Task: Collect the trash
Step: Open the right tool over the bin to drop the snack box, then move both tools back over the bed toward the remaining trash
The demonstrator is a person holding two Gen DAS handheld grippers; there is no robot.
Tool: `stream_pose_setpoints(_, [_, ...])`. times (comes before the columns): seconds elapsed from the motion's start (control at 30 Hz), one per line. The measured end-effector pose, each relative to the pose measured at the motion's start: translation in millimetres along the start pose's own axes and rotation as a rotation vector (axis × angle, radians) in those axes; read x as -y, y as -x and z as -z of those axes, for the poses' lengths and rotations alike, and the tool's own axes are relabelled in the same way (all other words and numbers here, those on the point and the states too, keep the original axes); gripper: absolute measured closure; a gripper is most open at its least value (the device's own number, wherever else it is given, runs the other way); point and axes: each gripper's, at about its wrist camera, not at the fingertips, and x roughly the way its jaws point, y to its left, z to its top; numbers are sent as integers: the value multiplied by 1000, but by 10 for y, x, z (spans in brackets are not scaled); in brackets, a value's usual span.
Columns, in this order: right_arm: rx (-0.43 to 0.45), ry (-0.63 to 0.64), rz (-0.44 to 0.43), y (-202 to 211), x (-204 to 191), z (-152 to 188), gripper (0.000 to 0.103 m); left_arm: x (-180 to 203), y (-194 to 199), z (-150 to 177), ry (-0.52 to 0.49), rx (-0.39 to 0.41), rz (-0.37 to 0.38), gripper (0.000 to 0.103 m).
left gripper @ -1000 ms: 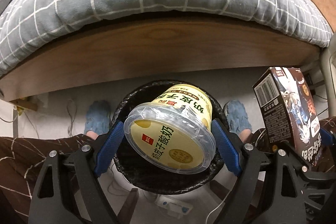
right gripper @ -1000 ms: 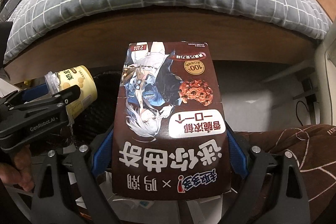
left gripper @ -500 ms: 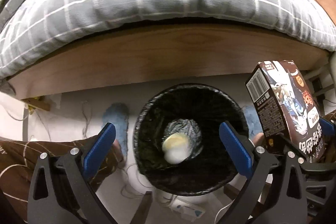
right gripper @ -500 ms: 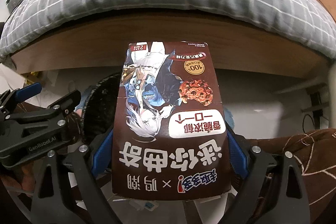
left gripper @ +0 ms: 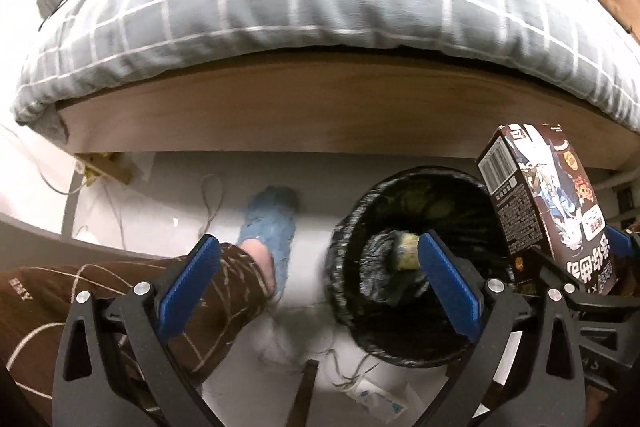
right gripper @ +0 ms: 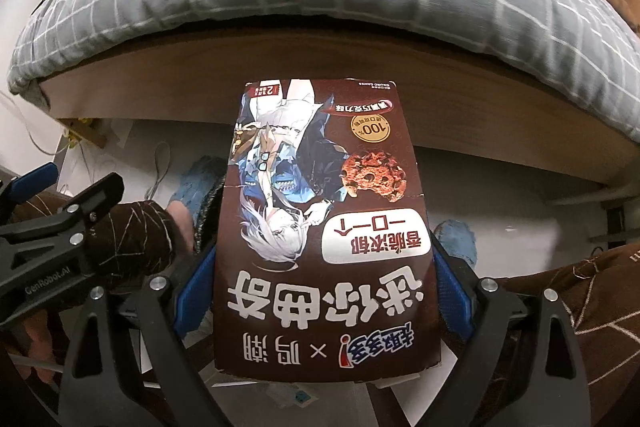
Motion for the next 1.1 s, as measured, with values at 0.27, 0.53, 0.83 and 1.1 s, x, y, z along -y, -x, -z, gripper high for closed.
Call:
stream_pose_setpoints(0.27, [-37,38,-18,-273,-476,-133,14,-273,-47,17,44,-8,-22,6])
stream_pose_setpoints(0.53, [-42,52,-18,-309,-495,-272,8,-387,-84,21,74,-15,-9,6])
stream_pose_setpoints(0.83, [-23,38,-2,-318,-566,-348,8,-361,-67,24,74,-9,-6,6])
stream_pose_setpoints(1.1, [43,29,33,-86,-530,-418,8,-284,188,-30,67,43,10,6])
